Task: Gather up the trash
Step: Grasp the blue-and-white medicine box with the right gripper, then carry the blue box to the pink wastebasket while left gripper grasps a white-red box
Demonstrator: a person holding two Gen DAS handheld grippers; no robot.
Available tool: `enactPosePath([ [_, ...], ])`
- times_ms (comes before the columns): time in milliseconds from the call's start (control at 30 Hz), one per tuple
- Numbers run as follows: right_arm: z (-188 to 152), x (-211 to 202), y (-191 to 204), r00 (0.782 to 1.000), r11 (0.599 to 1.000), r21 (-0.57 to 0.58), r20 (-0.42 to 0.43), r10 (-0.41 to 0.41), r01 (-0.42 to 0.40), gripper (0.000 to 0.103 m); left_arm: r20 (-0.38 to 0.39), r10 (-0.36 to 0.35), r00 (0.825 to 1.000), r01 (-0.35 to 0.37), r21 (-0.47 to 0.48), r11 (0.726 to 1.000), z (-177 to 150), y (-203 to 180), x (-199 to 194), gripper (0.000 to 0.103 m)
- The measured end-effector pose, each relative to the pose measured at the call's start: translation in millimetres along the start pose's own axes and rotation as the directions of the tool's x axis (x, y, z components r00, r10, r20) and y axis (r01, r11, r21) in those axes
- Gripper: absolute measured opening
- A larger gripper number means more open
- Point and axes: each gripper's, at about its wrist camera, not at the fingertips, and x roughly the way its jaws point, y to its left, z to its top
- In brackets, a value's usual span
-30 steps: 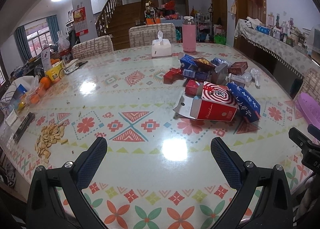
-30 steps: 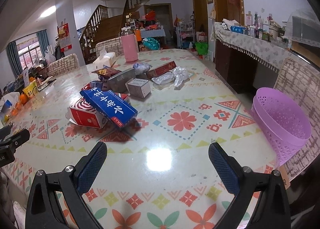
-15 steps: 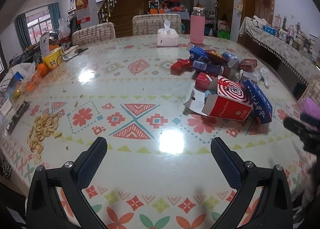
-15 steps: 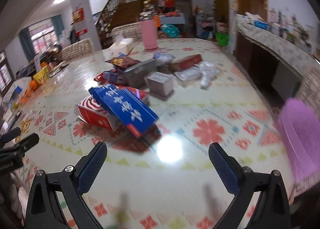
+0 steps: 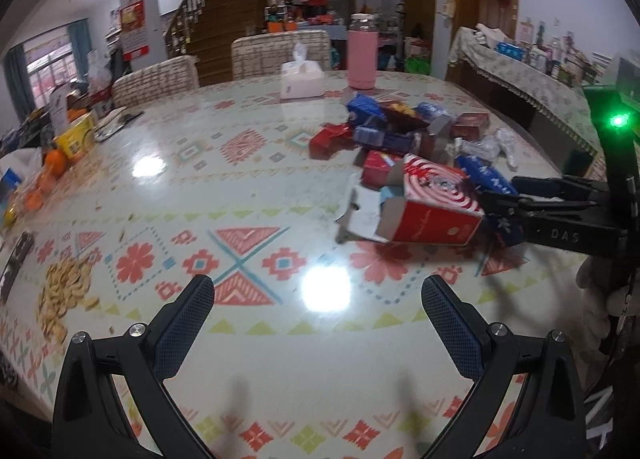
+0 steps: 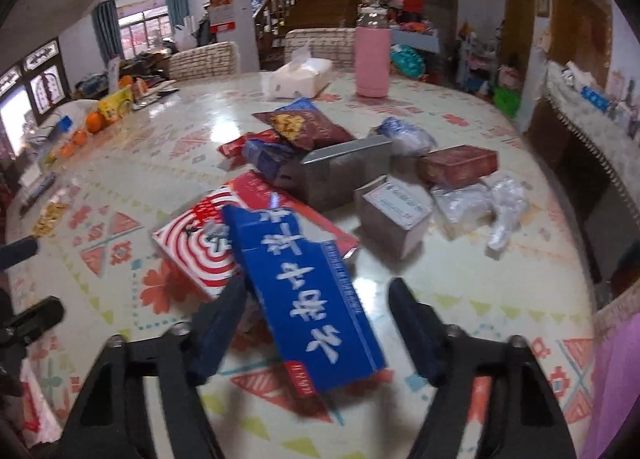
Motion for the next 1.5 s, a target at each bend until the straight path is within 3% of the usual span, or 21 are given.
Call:
enactPosePath([
  [133, -2.9, -2.7, 2.7, 1.000, 1.000, 0.000, -0.006, 0.013, -0.013, 0.064, 0.011, -0.054, 0.999, 0.053, 0.016, 0.998, 13.3, -6.6, 8.0, 0.103],
  [433, -9.4, 2.0, -4.5, 0.999, 1.000, 0.000, -0.032, -0.003, 0.003, 0.061, -0.013, -0.085, 0.996, 0.085, 0.025, 0.996, 35.7, -13.7, 28.9, 0.103],
  [500, -9.7, 2.3, -6.2, 0.999, 0.999, 0.018, -0.035, 0.037, -0.036, 0.052, -0.029, -0.117, 0.993, 0.117, 0.012, 0.993, 39.7, -13.9, 34.7, 0.103],
  [633, -11.6, -3.0, -6.4, 0.996, 0.996, 0.044, -0.024, 0.085, -0.083, 0.051, -0.066, -0.167, 0.984, 0.167, -0.004, 0.986, 50.0, -17.8, 51.6, 0.103],
  [900, -25.6, -34.1, -23.8, 0.998, 0.992, 0.106, 0.022, 0.065, -0.067, 0.051, -0.155, -0.268, 0.951, 0.266, -0.028, 0.963, 68.9, -33.3, 92.9, 0.103],
  [933, -27.7, -37.6, -26.9, 0.998, 0.992, 0.112, 0.025, 0.061, -0.064, 0.051, -0.170, -0.281, 0.945, 0.279, -0.033, 0.960, 69.5, -35.9, 97.6, 0.099],
  [967, -30.2, -41.5, -30.2, 0.998, 0.991, 0.119, 0.027, 0.056, -0.058, 0.051, -0.181, -0.290, 0.940, 0.288, -0.035, 0.957, 69.5, -38.5, 100.9, 0.084],
  [1000, -33.1, -45.8, -34.7, 0.998, 0.990, 0.128, 0.029, 0.048, -0.051, 0.051, -0.188, -0.314, 0.930, 0.312, -0.041, 0.949, 69.2, -40.6, 102.4, 0.078],
  [1033, -36.1, -49.9, -39.6, 0.999, 0.989, 0.140, 0.032, 0.040, -0.045, 0.051, -0.186, -0.362, 0.913, 0.356, -0.063, 0.932, 69.9, -41.7, 101.1, 0.062],
  [1067, -38.9, -54.6, -44.8, 0.999, 0.988, 0.153, 0.036, 0.032, -0.037, 0.051, -0.182, -0.375, 0.909, 0.369, -0.068, 0.927, 70.9, -44.0, 99.6, 0.047],
  [1167, -48.4, -67.6, -62.0, 0.999, 0.979, 0.203, 0.049, 0.011, -0.021, 0.051, -0.153, -0.359, 0.921, 0.355, -0.054, 0.933, 74.2, -49.0, 88.4, 0.025],
  [1500, -80.6, -105.6, -120.0, 0.995, 0.935, 0.354, 0.093, -0.047, 0.011, 0.051, -0.097, -0.380, 0.920, 0.384, 0.018, 0.923, 86.4, -80.0, 42.4, 0.002],
])
